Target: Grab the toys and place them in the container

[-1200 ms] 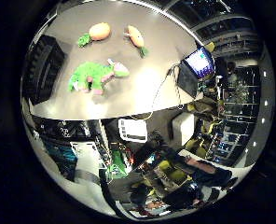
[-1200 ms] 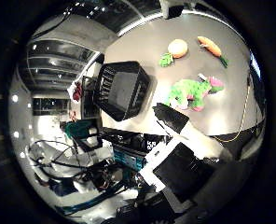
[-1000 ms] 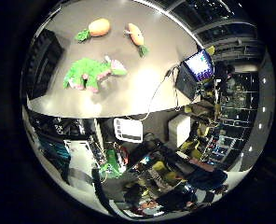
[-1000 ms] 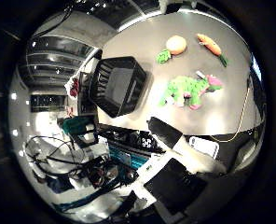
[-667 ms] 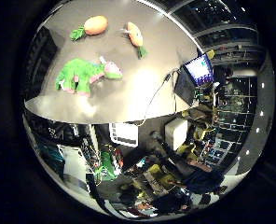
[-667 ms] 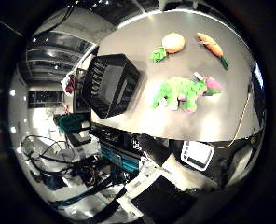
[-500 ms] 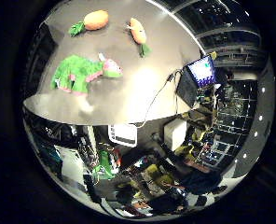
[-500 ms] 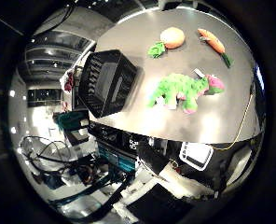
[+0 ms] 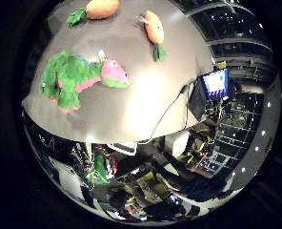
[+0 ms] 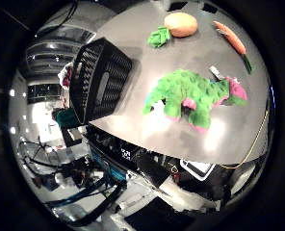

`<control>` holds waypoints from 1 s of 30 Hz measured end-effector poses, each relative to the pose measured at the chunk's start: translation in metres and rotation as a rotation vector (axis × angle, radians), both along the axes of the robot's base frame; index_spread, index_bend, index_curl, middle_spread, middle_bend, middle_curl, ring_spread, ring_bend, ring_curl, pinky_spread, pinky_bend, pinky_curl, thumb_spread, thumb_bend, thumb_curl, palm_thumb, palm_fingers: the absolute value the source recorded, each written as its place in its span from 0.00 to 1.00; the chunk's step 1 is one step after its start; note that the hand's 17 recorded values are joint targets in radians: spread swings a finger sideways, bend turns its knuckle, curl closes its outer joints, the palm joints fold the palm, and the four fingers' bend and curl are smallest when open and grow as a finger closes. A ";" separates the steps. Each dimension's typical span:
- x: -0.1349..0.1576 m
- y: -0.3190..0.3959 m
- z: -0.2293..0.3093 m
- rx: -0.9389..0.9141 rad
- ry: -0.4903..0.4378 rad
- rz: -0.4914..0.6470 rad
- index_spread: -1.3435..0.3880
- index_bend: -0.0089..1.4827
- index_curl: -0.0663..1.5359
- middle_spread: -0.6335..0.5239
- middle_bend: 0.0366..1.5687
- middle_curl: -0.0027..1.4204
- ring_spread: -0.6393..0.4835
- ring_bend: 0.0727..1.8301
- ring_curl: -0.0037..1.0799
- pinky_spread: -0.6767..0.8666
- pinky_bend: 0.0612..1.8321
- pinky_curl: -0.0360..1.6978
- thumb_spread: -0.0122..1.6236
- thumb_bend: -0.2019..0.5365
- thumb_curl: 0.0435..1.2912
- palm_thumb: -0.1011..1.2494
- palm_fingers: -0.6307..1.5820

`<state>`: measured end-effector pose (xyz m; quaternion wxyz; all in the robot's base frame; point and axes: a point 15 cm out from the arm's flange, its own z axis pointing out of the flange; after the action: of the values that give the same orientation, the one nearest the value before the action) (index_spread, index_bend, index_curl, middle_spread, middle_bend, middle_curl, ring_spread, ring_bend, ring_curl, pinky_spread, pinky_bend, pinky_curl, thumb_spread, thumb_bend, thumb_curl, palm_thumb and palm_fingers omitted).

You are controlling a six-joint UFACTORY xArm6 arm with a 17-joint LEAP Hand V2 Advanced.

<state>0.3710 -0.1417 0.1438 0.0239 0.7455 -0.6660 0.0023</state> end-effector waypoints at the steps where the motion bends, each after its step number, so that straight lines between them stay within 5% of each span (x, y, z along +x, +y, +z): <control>1: 0.001 0.000 -0.007 0.003 0.006 0.000 0.56 0.11 0.20 0.57 0.11 0.23 0.71 0.12 0.24 0.69 0.23 0.20 0.59 0.24 0.20 0.44 0.30; 18: -0.002 -0.001 -0.110 0.049 0.113 -0.009 0.57 0.11 0.21 0.52 0.14 0.24 0.64 0.14 0.25 0.67 0.18 0.18 0.59 0.24 0.21 0.49 0.39; 21: -0.001 -0.005 -0.114 0.049 0.107 -0.012 0.57 0.10 0.20 0.46 0.20 0.26 0.51 0.22 0.27 0.59 0.17 0.17 0.59 0.25 0.21 0.52 0.51; 24: 0.001 -0.008 -0.114 0.044 0.091 -0.017 0.54 0.11 0.19 0.36 0.30 0.30 0.35 0.36 0.33 0.34 0.31 0.20 0.59 0.25 0.22 0.56 0.72; 27: 0.007 -0.017 -0.106 0.032 0.058 -0.027 0.51 0.25 0.26 0.32 0.46 0.38 0.31 0.45 0.43 0.18 0.42 0.25 0.59 0.25 0.22 0.60 0.87; 30: 0.010 -0.018 -0.099 0.026 0.043 -0.021 0.53 0.46 0.36 0.35 0.59 0.44 0.33 0.53 0.48 0.19 0.51 0.30 0.59 0.25 0.23 0.64 0.92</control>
<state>0.3807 -0.1600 0.0443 0.0286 0.7386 -0.6731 -0.0228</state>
